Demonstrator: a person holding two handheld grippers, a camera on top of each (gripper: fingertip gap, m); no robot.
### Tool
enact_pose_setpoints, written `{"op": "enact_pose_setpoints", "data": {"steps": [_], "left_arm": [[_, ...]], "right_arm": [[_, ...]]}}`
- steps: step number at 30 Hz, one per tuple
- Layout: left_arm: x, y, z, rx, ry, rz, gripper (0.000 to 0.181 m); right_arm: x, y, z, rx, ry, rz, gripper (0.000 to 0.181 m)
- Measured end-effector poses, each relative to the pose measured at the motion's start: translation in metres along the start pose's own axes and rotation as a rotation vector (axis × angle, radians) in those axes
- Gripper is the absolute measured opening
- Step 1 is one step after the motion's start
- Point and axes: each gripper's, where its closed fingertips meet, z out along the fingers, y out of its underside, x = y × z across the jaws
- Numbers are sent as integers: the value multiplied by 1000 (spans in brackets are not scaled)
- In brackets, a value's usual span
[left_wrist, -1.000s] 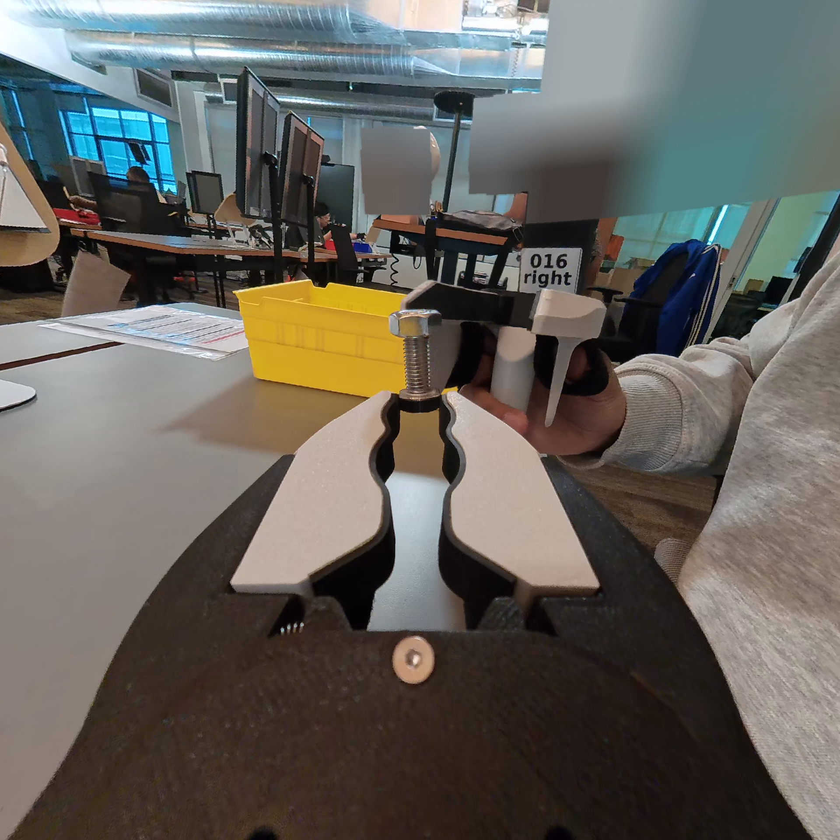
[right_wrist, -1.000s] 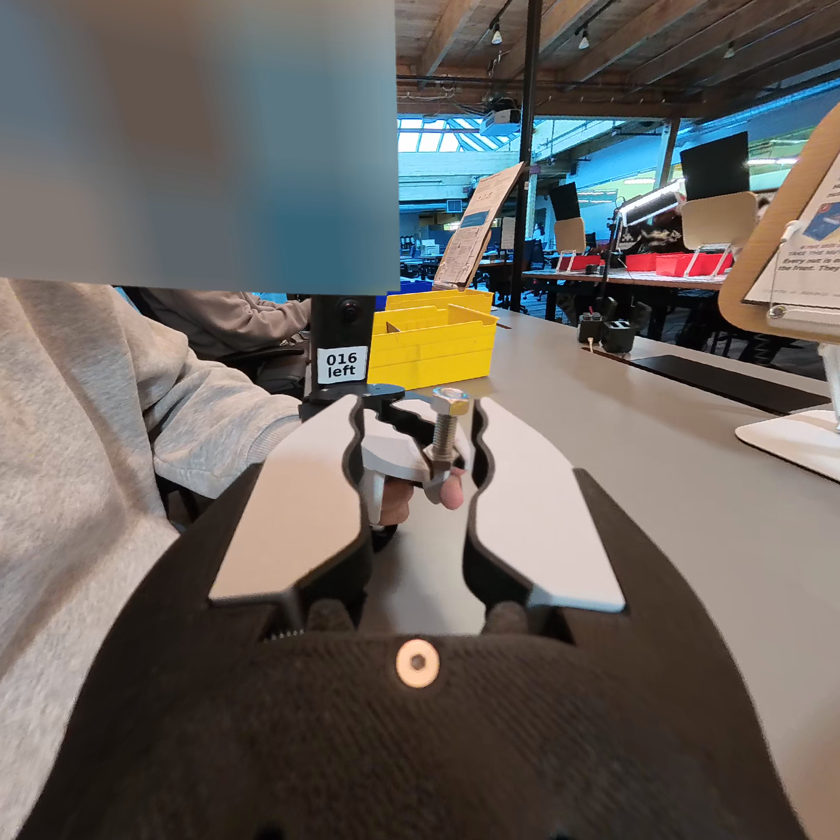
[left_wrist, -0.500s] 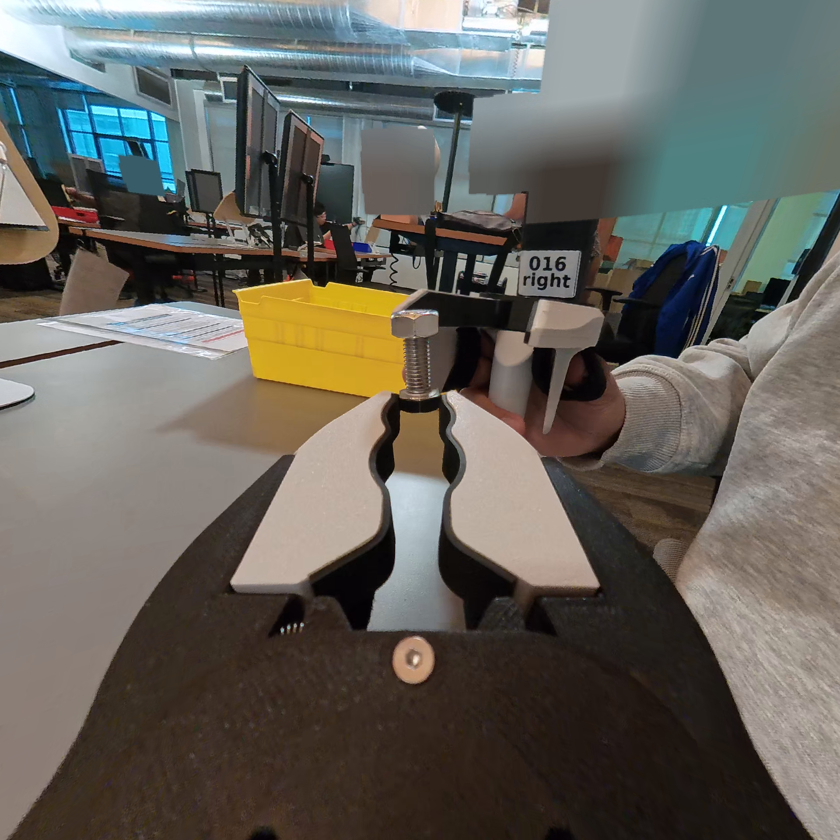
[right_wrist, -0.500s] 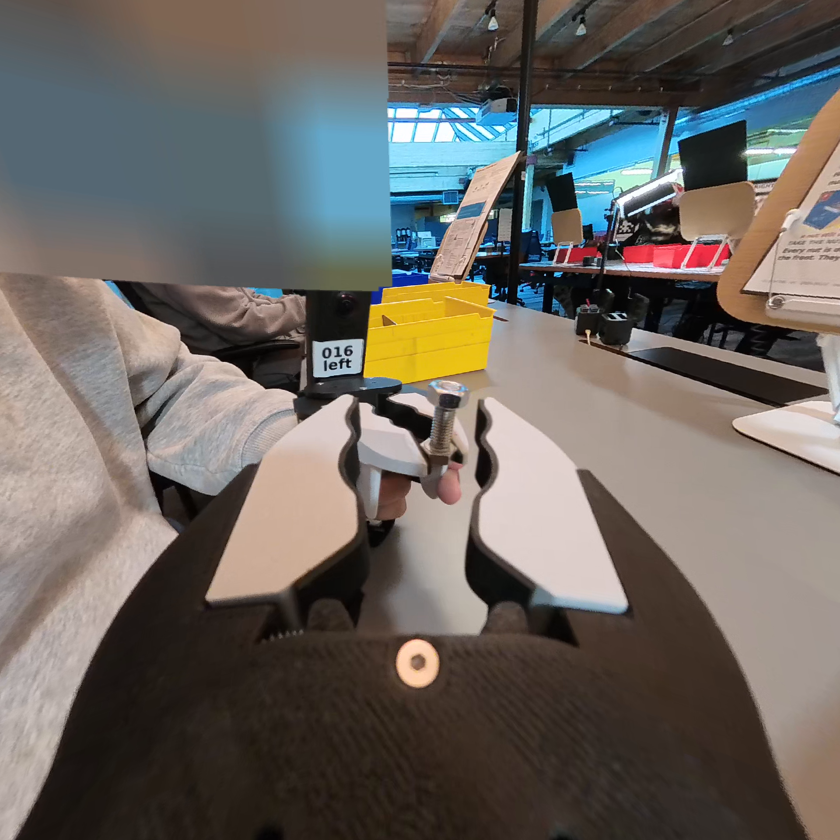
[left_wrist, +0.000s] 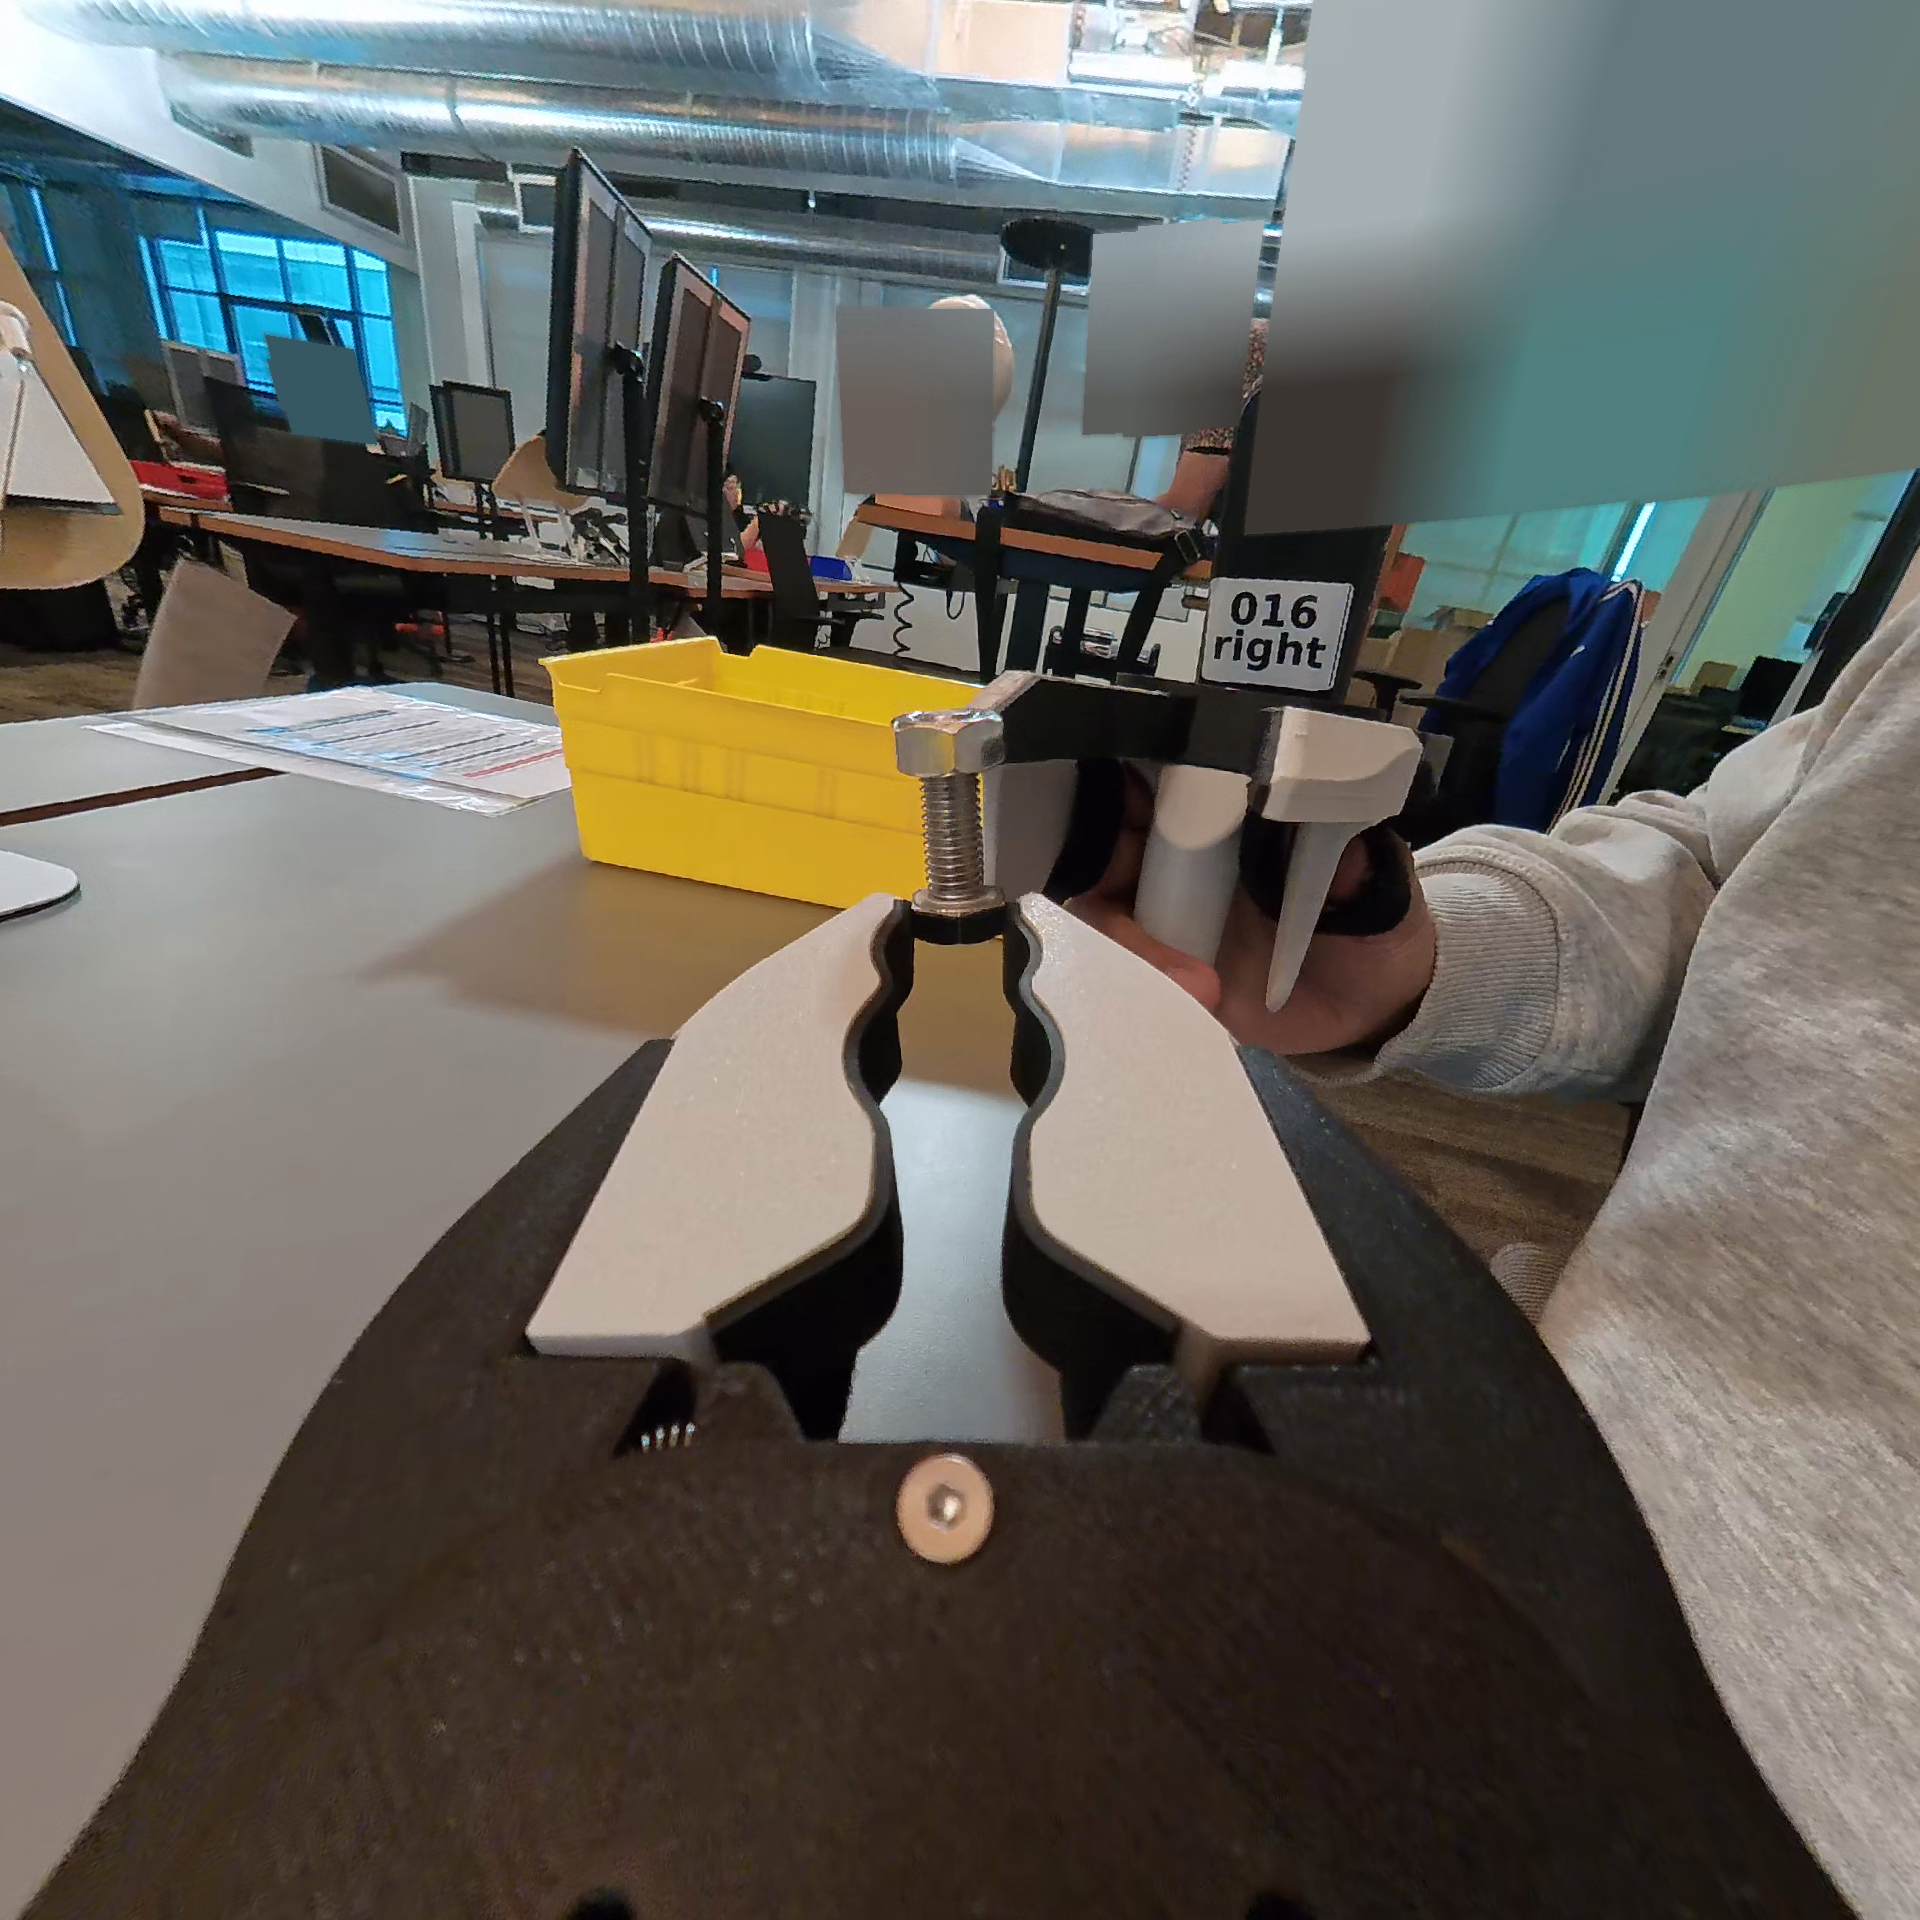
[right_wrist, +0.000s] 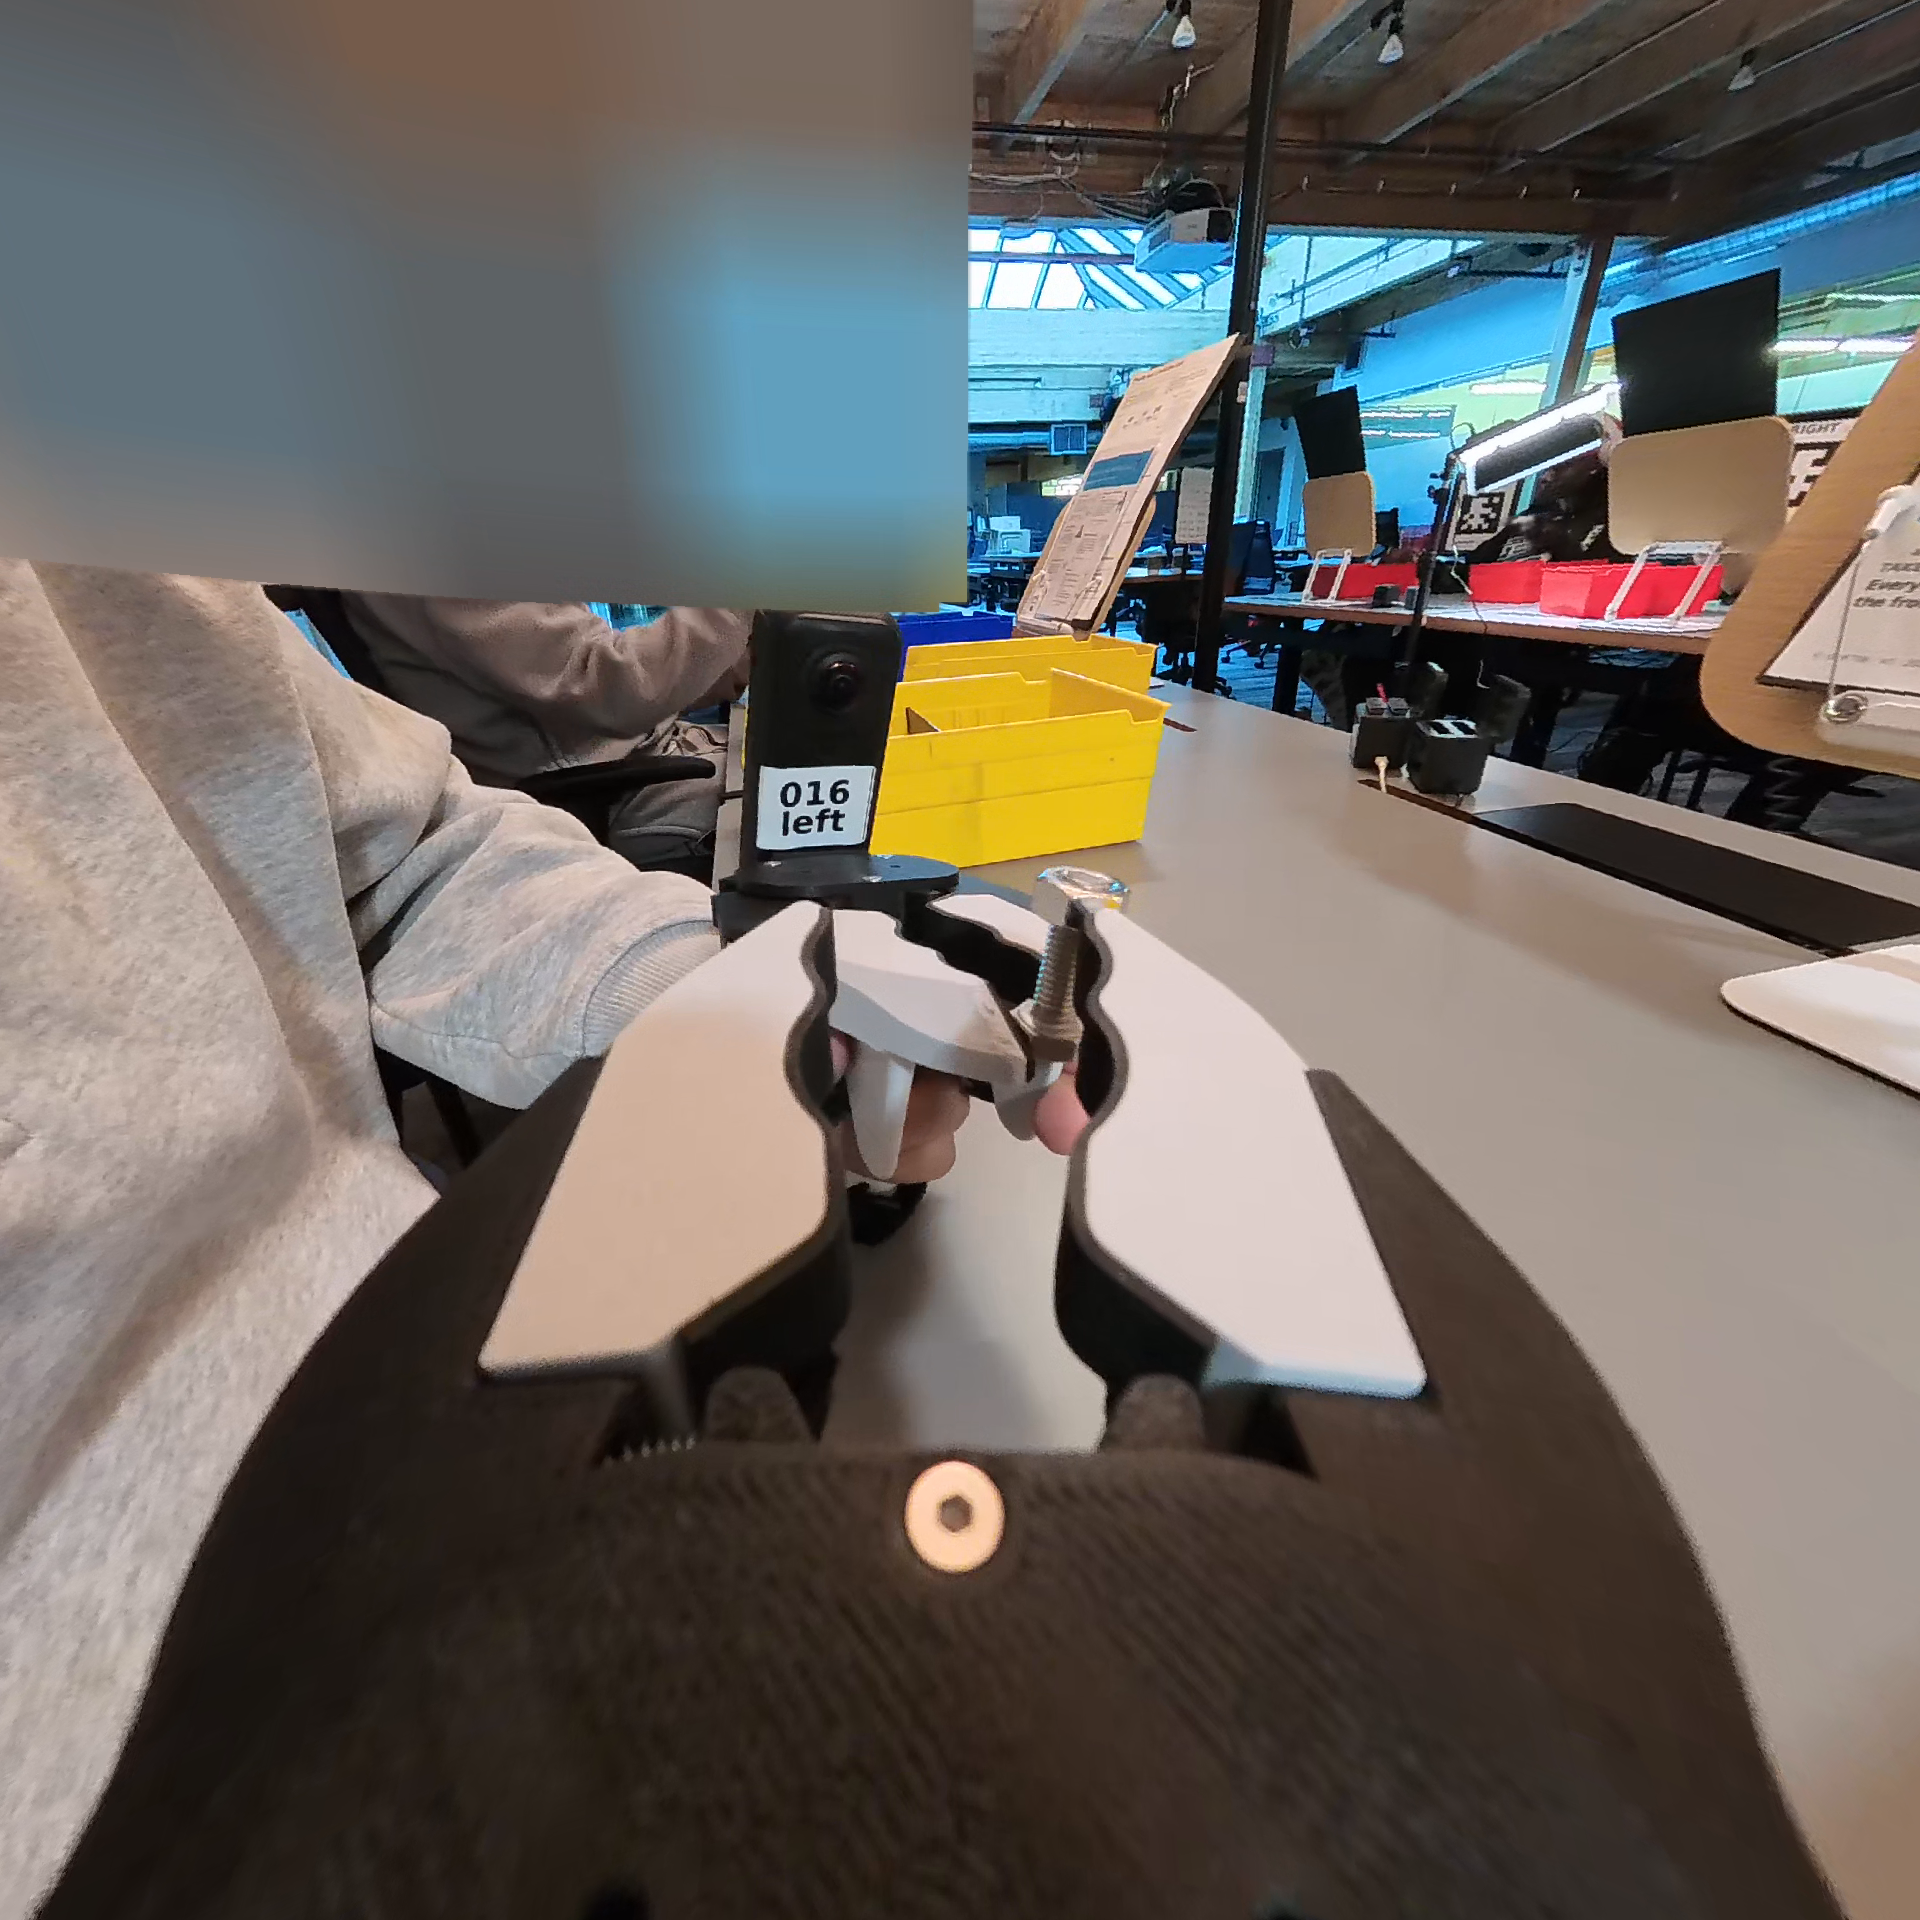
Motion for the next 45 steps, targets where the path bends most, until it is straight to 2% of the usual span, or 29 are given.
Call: {"op": "enact_pose_setpoints", "data": {"steps": [14, 19, 32, 45], "left_arm": [[2, 0, 0, -6, 5, 15, 17], [5, 1, 1, -12, 14, 34, 17], [4, 1, 1, -14, 5, 31, 17], [0, 0, 0, -10, -8, 17, 17]], "right_arm": [[-2, -5, -2, 11, 7, -32, 38], [7, -5, -4, 20, 46, -8, 46], [3, -2, -1, 2, 23, -10, 45], [-1, -2, -1, -8, 14, -51, 38]]}}
